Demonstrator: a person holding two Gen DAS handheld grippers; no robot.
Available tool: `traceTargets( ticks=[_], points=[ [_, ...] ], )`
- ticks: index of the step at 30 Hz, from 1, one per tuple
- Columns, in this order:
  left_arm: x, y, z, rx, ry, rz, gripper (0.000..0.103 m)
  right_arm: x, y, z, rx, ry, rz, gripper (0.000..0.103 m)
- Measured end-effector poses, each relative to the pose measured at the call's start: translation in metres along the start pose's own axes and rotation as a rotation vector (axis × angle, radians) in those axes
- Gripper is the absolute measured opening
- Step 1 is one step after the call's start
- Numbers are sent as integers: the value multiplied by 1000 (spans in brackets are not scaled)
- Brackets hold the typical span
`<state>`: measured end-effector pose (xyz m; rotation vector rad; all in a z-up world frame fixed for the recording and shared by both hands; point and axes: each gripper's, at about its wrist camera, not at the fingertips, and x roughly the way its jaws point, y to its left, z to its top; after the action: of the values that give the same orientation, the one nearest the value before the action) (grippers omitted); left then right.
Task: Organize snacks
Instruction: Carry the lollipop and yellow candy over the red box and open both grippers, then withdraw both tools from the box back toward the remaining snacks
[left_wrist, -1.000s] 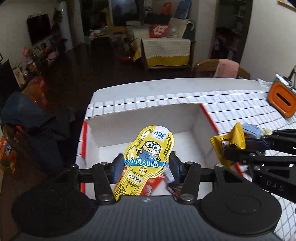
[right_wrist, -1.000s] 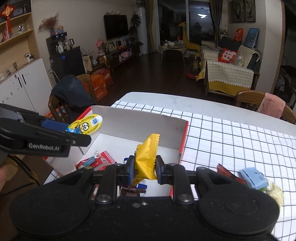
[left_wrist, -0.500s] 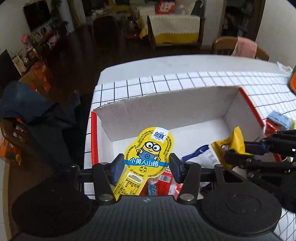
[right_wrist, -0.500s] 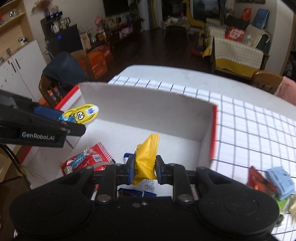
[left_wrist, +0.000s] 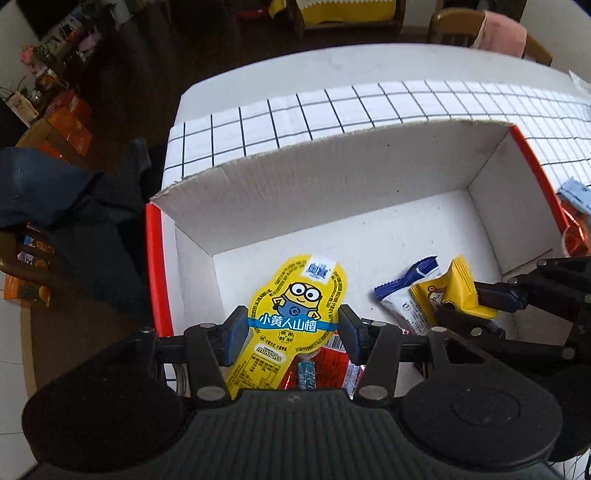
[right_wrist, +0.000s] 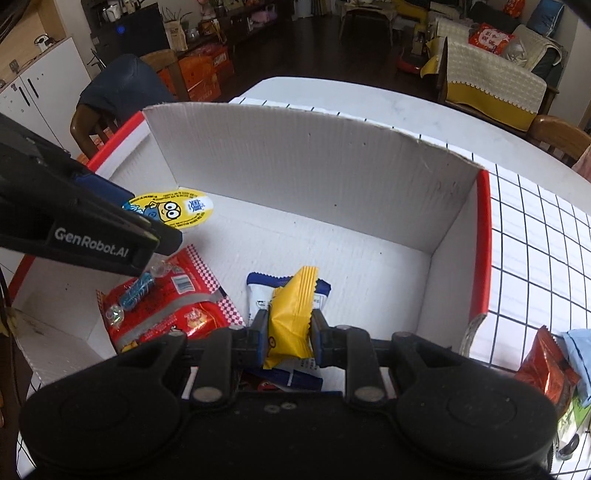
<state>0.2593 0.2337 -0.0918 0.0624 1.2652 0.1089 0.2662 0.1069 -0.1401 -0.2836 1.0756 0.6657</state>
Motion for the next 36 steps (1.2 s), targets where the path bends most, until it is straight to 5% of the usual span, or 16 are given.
traceTargets(
  ticks=[19, 36],
  points=[
    [-34, -5, -16, -5, -119, -28, 61, -33, 4, -5, 27, -69, 38, 31],
    [-98, -19, -54, -19, -301, -73, 73, -103, -8, -29, 94, -221, 37, 54]
  ],
)
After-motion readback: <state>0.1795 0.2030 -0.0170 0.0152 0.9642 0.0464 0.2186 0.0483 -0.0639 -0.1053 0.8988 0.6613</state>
